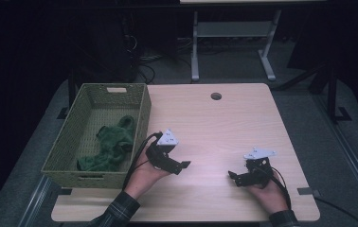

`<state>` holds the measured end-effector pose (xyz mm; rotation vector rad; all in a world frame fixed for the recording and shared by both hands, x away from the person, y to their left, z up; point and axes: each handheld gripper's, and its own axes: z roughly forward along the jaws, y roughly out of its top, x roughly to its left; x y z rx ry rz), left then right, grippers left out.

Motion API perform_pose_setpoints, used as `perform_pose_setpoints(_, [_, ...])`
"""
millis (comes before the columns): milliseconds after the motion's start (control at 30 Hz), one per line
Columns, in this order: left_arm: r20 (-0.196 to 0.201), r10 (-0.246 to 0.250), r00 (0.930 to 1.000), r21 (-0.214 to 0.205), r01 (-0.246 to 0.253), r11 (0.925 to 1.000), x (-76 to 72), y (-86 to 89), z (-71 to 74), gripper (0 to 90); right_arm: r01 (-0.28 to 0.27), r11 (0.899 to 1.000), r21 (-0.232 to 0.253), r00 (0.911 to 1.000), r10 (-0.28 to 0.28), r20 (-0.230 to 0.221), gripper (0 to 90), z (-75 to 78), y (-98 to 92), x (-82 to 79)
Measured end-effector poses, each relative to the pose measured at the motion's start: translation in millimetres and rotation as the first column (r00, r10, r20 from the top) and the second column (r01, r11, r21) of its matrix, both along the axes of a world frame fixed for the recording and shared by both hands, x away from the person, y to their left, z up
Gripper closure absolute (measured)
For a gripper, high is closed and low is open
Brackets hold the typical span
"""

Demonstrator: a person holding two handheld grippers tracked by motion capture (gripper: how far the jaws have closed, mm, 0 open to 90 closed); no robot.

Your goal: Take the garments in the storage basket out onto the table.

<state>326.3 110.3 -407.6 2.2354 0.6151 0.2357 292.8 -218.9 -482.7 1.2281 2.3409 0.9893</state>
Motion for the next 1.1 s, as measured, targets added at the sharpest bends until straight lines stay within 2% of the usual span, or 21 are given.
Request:
perform_pose_setpoints(33, [0.006, -0.007, 1.0, 0.004, 0.007, 1.0, 0.6, 0.5, 2.3, 12.7, 0.0, 1.0, 0.0, 1.0, 0.0, 0.0, 2.3, 0.0, 0.0, 0.0])
perform_pose_setpoints(167, [0.005, -0.003, 1.0, -0.025, 0.003, 0.9997, 1.6, 0.6, 11.3, 12.7, 0.001, 1.0, 0.0, 1.0, -0.001, 0.0, 2.3, 0.0, 0.1, -0.1])
perform_pose_setpoints(233, [0.014, -0.011, 0.9998, -0.015, 0.012, 0.9998, 2.0, 0.9, 16.4, 12.7, 0.002, 1.0, 0.0, 1.0, -0.002, 0.0, 2.4, 0.0, 0.1, -0.1])
perform_pose_setpoints(433, [0.031, -0.013, 0.9994, -0.03, 0.014, 0.9995, 6.9, 5.9, 29.3, 12.7, 0.004, 1.0, 0.0, 1.0, -0.004, 0.001, 2.3, -0.1, 0.4, -0.2])
perform_pose_setpoints(567, [0.028, -0.016, 0.9995, -0.039, 0.018, 0.9991, 9.4, 9.2, 34.8, 12.8, 0.006, 1.0, 0.0, 1.0, -0.006, 0.002, 2.3, -0.1, 0.6, -0.4])
perform_pose_setpoints(833, [0.018, -0.043, 0.9989, -0.015, 0.043, 0.999, 18.5, 16.6, 47.9, 13.1, 0.009, 1.0, 0.0, 1.0, -0.009, 0.001, 2.3, -0.1, 0.8, -0.6])
perform_pose_setpoints(1100, [0.012, -0.03, 0.9995, -0.003, 0.03, 0.9995, 24.6, 30.4, 55.1, 13.2, 0.013, 1.0, 0.0, 0.9999, -0.013, 0.001, 2.3, -0.1, 1.0, -0.9])
